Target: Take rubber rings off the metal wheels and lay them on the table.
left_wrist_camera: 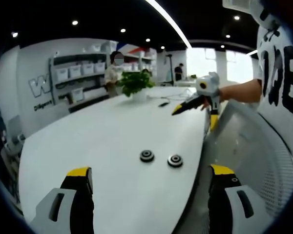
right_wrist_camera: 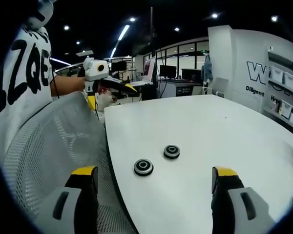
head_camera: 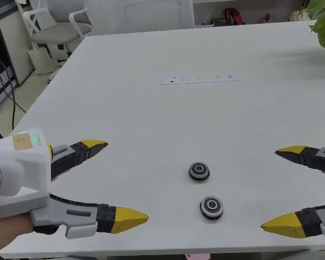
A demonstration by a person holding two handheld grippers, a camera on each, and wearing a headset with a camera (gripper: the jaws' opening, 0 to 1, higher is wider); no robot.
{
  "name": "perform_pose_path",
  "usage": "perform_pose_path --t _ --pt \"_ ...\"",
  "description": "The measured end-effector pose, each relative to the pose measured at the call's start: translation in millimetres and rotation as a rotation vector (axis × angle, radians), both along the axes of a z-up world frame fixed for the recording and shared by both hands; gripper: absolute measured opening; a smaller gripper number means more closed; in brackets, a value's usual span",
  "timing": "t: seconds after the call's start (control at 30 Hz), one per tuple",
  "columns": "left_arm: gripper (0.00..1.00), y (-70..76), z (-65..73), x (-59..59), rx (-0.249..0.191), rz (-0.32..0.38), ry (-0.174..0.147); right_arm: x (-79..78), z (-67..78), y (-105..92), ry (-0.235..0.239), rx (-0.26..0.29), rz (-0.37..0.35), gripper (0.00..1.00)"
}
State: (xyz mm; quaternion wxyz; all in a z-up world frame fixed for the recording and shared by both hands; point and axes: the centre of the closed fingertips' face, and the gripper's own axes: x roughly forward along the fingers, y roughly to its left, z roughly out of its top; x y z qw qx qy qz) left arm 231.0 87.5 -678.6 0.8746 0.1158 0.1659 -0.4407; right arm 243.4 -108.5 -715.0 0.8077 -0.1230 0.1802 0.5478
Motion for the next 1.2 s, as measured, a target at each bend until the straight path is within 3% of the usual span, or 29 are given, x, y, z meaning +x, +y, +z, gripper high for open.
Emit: perform_pose_path --t 0.93,1.2 --pt "0.98 -4.4 -6.0 13.8 0.007 -0.027 0.010 12.5 -1.1 13.0 0.005 0.017 0.035 0.91" --pt "0.94 -11.2 -10.1 15.5 0.040 -0.061 -0.006 15.4 -0.5 17.4 0.007 0.031 0.043 0.87"
